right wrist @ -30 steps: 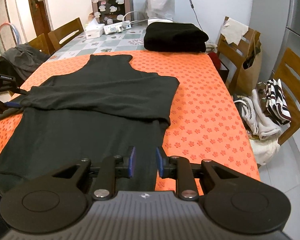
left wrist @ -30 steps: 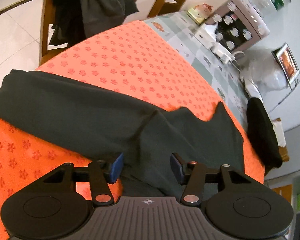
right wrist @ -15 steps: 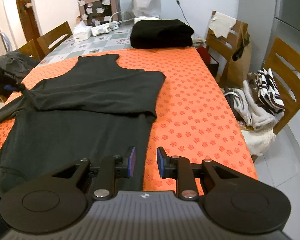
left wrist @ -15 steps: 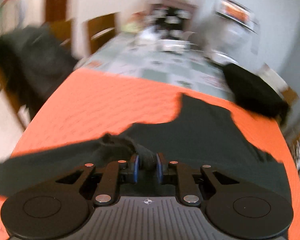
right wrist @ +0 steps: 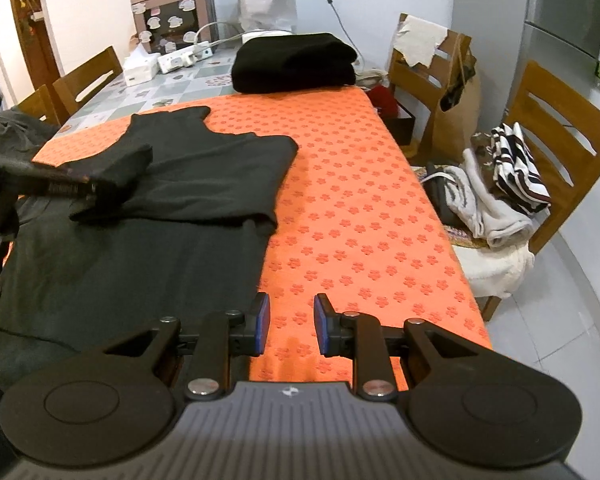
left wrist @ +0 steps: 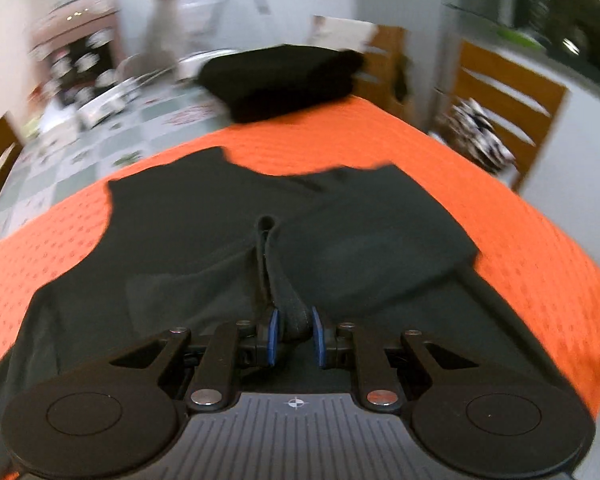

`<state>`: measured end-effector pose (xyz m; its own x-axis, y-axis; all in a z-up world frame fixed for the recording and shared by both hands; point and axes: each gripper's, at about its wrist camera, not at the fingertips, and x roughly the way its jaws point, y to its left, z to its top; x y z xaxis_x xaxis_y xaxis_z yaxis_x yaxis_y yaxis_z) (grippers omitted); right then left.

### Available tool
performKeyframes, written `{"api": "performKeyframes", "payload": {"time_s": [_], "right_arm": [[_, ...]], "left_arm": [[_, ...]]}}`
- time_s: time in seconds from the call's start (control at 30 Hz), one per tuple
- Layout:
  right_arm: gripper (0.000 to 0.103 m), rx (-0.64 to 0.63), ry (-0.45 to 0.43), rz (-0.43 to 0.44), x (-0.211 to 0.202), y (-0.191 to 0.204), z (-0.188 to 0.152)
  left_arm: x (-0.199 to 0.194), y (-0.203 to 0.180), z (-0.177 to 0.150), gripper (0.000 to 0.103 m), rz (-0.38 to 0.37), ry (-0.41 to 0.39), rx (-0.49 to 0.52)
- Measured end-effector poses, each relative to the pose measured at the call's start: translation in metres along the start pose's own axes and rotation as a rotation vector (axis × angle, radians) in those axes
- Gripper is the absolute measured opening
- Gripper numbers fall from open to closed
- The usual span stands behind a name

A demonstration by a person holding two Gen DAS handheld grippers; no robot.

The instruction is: Fold clothes

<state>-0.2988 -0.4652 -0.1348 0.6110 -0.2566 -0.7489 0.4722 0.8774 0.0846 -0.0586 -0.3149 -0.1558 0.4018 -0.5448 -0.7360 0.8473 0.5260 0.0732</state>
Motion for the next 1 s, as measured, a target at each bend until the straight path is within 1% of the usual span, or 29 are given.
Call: {"api": "performKeyframes", "payload": {"time_s": [0.1, 0.13, 0.2, 0.33, 0.43, 0.47, 0.53, 0.6, 0.63, 0.7, 0.8, 0.87, 1.0], "right_arm": [[0.028, 0.006, 0.001, -0.003, -0.001, -0.004, 0.0], [0.028, 0.004, 0.001, 0.001, 0.0, -0.003, 0.0], [0.028, 0.001, 0.001, 0.012, 0.001, -0.003, 0.001], [0.028, -0.031, 0.0, 0.057, 0.008, 0.011, 0.006], [0.028, -0.057, 0.0, 0.092, 0.014, 0.023, 0.011], [0.028, -0.065, 0.0, 0.104, 0.016, 0.026, 0.012], [0.028, -0.082, -0.001, 0.128, 0.019, 0.034, 0.015], [0.028, -0.094, 0.002, 0.158, 0.024, 0.042, 0.018], [0.028, -0.097, 0.005, 0.179, 0.028, 0.046, 0.019], [0.031, -0.103, 0.011, 0.221, 0.034, 0.054, 0.022], [0.038, -0.111, 0.021, 0.284, 0.045, 0.067, 0.025], [0.039, -0.125, 0.034, 0.317, 0.055, 0.076, 0.028], [0.039, -0.163, 0.087, 0.343, 0.084, 0.095, 0.025]], "left_arm": [[-0.011, -0.006, -0.008, 0.02, -0.029, -0.006, 0.089], [-0.015, -0.006, -0.011, 0.02, -0.052, 0.0, 0.118], [-0.024, -0.004, -0.017, 0.02, -0.1, 0.014, 0.177], [-0.041, -0.001, -0.035, 0.021, -0.233, 0.032, 0.297], [-0.045, -0.001, -0.05, 0.022, -0.327, 0.091, 0.381], [-0.047, -0.001, -0.055, 0.024, -0.324, 0.092, 0.385], [-0.05, 0.0, -0.065, 0.034, -0.309, 0.09, 0.388], [-0.055, 0.007, -0.071, 0.056, -0.308, 0.081, 0.342], [-0.059, 0.012, -0.072, 0.059, -0.305, 0.071, 0.314], [-0.066, 0.021, -0.076, 0.062, -0.298, 0.051, 0.258], [-0.066, 0.034, -0.071, 0.063, -0.257, 0.028, 0.193], [-0.065, 0.042, -0.067, 0.063, -0.228, 0.013, 0.149], [-0.064, 0.059, -0.059, 0.063, -0.171, -0.017, 0.063]]}}
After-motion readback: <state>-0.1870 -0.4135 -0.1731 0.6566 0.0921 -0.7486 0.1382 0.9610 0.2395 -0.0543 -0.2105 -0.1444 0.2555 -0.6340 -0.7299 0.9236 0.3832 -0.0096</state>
